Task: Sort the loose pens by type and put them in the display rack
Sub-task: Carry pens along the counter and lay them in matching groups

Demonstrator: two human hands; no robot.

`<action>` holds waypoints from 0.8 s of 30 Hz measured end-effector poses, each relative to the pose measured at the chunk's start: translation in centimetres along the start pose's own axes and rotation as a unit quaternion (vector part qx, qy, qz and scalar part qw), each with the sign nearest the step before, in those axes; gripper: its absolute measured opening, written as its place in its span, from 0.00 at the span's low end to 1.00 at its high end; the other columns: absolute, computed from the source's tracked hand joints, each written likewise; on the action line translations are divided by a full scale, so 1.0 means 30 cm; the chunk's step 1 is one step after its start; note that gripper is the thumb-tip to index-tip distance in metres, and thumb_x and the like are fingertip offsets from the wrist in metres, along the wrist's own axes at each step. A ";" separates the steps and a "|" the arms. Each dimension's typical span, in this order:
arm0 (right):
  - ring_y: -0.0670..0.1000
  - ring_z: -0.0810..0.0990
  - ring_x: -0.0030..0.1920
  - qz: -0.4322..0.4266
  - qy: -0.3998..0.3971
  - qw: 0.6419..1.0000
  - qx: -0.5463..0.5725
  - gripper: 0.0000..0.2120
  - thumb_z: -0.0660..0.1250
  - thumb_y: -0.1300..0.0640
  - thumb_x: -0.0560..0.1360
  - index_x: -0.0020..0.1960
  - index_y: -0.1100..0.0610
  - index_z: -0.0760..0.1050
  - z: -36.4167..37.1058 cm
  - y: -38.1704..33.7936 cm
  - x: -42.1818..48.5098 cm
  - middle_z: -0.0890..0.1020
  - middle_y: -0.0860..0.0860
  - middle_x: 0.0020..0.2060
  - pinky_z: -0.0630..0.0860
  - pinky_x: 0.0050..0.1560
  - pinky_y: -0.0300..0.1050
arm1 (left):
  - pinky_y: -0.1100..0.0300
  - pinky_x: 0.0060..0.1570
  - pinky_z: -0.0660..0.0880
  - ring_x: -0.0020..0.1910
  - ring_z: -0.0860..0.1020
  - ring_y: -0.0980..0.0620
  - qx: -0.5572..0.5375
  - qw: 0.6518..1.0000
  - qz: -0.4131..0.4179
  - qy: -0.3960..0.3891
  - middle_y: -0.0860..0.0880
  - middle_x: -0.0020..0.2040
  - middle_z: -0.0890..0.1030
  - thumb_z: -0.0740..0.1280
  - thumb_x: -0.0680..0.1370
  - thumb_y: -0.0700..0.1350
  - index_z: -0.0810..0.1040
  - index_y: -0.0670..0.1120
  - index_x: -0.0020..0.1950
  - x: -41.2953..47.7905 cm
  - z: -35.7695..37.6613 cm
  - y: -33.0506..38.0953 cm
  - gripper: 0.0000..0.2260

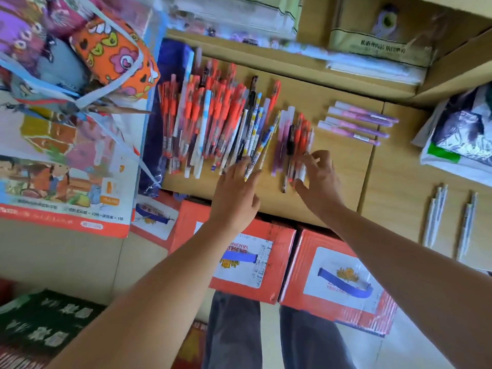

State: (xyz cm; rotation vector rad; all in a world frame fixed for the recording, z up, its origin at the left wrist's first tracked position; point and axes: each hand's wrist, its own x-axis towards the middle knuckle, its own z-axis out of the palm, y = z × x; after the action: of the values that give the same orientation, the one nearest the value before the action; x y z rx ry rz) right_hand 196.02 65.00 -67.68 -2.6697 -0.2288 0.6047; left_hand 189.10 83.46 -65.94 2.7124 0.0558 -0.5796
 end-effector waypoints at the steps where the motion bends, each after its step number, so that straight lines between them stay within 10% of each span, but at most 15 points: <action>1: 0.55 0.72 0.57 0.001 0.009 1.000 -0.003 0.21 0.69 0.58 0.72 0.64 0.52 0.73 -0.005 -0.007 0.005 0.67 0.54 0.60 0.73 0.47 0.46 | 0.49 0.68 0.64 0.72 0.62 0.43 -0.003 1.000 -0.003 0.014 0.43 0.73 0.64 0.64 0.75 0.41 0.70 0.46 0.69 -0.001 -0.005 -0.005 0.21; 14: 0.55 0.56 0.74 -0.114 -0.089 0.987 -0.067 0.25 0.65 0.55 0.77 0.73 0.49 0.65 0.025 -0.224 0.112 0.58 0.50 0.75 0.63 0.71 0.56 | 0.54 0.50 0.74 0.59 0.73 0.46 -0.025 0.997 -0.054 0.054 0.44 0.63 0.70 0.64 0.76 0.42 0.71 0.46 0.68 0.011 -0.037 -0.109 0.20; 19: 0.55 0.71 0.64 -0.107 -0.020 0.994 0.003 0.17 0.68 0.60 0.74 0.62 0.56 0.75 0.006 -0.180 0.129 0.69 0.53 0.67 0.75 0.59 0.55 | 0.57 0.37 0.76 0.44 0.79 0.51 -0.068 0.992 -0.097 0.047 0.49 0.50 0.80 0.61 0.79 0.46 0.74 0.47 0.61 0.039 -0.058 -0.100 0.11; 24: 0.53 0.77 0.49 0.005 -0.010 1.000 0.008 0.27 0.69 0.51 0.75 0.71 0.53 0.64 -0.010 -0.206 0.192 0.71 0.55 0.61 0.77 0.41 0.47 | 0.61 0.30 0.71 0.39 0.80 0.52 -0.054 0.989 -0.127 0.058 0.52 0.41 0.82 0.62 0.80 0.48 0.75 0.50 0.58 0.087 -0.053 -0.091 0.09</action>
State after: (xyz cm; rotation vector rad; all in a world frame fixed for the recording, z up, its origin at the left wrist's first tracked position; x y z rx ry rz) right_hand 200.85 71.90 -67.07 -2.6515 -0.2156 0.6339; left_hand 191.80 86.48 -66.57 2.6478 0.4540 -0.4730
